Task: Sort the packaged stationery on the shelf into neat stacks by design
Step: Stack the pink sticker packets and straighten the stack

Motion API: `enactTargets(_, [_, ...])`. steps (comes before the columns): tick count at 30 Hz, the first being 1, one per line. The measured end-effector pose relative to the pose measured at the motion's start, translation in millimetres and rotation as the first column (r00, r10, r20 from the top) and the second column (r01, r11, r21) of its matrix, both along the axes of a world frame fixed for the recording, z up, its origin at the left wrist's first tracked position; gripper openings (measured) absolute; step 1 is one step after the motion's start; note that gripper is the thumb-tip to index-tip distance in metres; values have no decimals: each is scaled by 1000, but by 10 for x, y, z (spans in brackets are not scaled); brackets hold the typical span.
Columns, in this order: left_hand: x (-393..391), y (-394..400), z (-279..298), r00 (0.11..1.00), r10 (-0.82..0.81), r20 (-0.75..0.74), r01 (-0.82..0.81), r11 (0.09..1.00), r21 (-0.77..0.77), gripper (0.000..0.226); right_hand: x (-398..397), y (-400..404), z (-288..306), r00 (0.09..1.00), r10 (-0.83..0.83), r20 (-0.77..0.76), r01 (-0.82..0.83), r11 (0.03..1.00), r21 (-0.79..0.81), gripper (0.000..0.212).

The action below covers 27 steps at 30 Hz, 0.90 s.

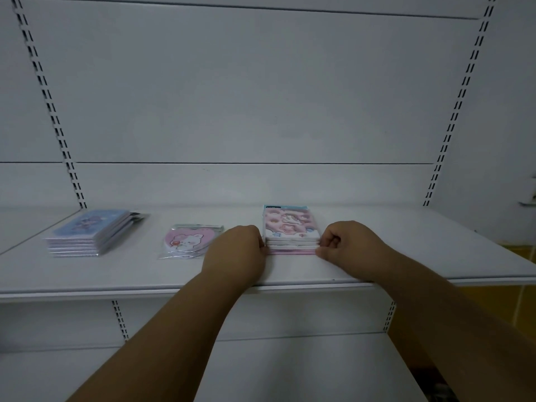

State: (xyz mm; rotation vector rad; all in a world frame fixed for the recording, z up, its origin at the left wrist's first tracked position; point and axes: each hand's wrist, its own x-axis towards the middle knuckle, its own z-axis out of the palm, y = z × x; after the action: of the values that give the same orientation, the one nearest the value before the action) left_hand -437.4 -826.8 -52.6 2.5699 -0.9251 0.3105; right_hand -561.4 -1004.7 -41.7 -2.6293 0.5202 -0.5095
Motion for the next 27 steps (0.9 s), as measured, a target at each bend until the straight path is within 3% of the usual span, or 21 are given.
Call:
enactTargets(9, [-16, 15, 22, 1000, -7, -10, 7, 1000, 3, 19, 8, -24, 68, 999, 16, -39, -17, 1000, -12, 15])
enactTargets(14, [1, 0, 172, 993, -33, -116, 27, 998, -57, 28, -44, -49, 140, 999, -5, 36, 3, 999, 51, 19])
enactTargets(20, [20, -61, 278, 974, -8, -227, -4, 999, -52, 21, -39, -64, 96, 999, 27, 34, -27, 1000, 11, 15])
enactTargets(25, [98, -141, 466, 920, 9, -391, -48, 995, -91, 30, 104, -189, 262, 993, -59, 100, 25, 947, 320, 25])
enactTargets(27, [26, -195, 595, 893, 34, -449, -46, 999, -16, 37, 256, -228, 332, 992, -113, 63, 74, 894, 442, 29])
